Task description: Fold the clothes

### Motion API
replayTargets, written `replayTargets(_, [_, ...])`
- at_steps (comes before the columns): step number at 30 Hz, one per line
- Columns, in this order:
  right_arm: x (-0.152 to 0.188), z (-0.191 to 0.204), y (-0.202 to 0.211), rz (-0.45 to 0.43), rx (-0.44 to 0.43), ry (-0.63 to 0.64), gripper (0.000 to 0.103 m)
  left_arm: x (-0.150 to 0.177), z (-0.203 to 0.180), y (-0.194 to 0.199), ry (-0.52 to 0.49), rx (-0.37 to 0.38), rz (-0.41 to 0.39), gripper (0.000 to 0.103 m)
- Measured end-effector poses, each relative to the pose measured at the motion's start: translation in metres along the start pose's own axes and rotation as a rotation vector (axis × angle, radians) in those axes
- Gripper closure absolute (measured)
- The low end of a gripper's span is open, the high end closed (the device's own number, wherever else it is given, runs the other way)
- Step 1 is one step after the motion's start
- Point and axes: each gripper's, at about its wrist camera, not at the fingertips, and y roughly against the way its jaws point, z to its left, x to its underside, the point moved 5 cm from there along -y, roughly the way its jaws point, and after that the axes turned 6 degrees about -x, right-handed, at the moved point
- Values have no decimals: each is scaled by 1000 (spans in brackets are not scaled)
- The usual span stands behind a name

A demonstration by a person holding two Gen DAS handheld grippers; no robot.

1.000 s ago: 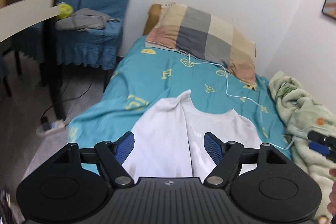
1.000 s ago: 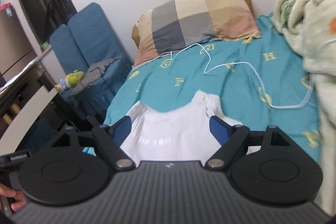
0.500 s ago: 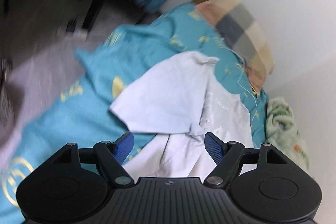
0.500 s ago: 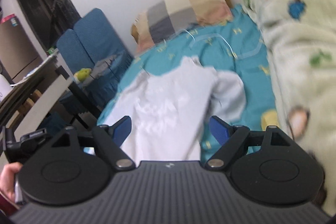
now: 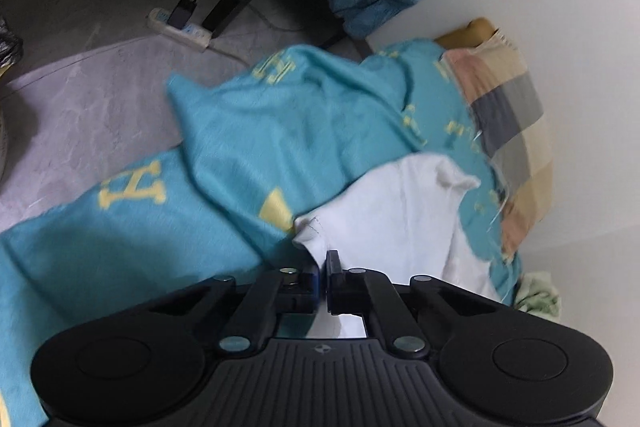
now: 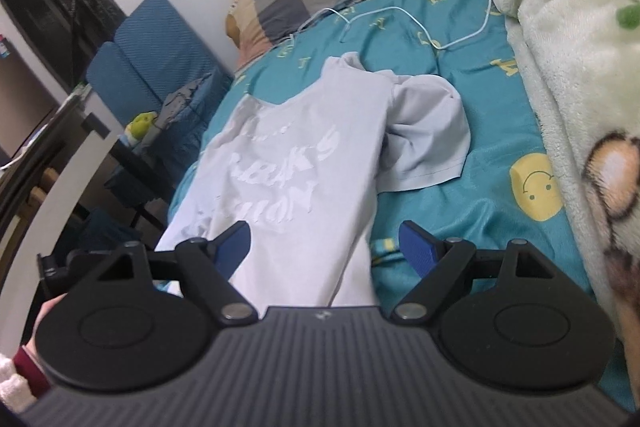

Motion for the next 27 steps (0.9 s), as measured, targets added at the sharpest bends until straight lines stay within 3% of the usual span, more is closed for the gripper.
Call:
replayTargets(5, [-6,0,-11,-22,28,46,20,-43,-40,24,-47,72,-133,101])
replayTargets(9, [-8,-3,-17,-29,49,91,20,-92,-83,37,-168,35,-250,101])
replayTargets(14, [-13,-10,-30,-30,64,95,20,-149,-116,22,-268,-102,-349,101])
replayTargets(17, [-14,-17,-39,-21,75,82,20,-162,-117,-8,-299,-149,-328,101])
replayTargets(24, [-11,-29,-59,19,81,46,20,-162,-71,-52,-202,-185,-276,100])
replayTargets(27, [-10,-28,-60,24,78,49,20,-157,-69,-48,-193,-134,-242,101])
